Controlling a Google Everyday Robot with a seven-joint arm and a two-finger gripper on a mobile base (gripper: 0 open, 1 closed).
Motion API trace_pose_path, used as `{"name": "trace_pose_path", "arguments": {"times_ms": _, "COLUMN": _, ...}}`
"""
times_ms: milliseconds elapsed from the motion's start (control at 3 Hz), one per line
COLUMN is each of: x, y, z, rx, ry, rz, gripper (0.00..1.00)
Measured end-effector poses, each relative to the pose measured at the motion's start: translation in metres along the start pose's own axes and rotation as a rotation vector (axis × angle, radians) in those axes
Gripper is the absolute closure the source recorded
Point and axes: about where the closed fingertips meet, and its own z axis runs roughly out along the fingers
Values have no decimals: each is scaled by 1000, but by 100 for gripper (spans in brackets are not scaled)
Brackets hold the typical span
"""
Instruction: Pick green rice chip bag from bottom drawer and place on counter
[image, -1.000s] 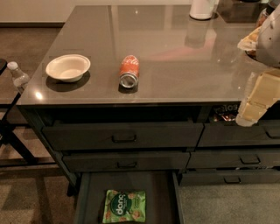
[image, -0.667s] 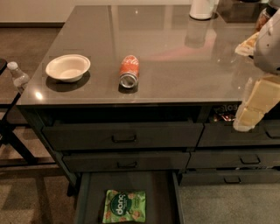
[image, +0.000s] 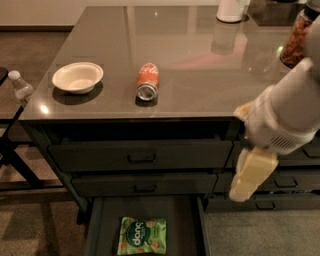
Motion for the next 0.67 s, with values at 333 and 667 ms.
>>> {"name": "trace_pose_path", "arguments": {"times_ms": 333, "x": 12, "y": 18, "z": 23, "rx": -50, "ry": 31, "rz": 4, "gripper": 0}}
{"name": "trace_pose_path", "arguments": {"times_ms": 667, "x": 12, "y": 18, "z": 22, "rx": -49, "ry": 31, "rz": 4, "gripper": 0}}
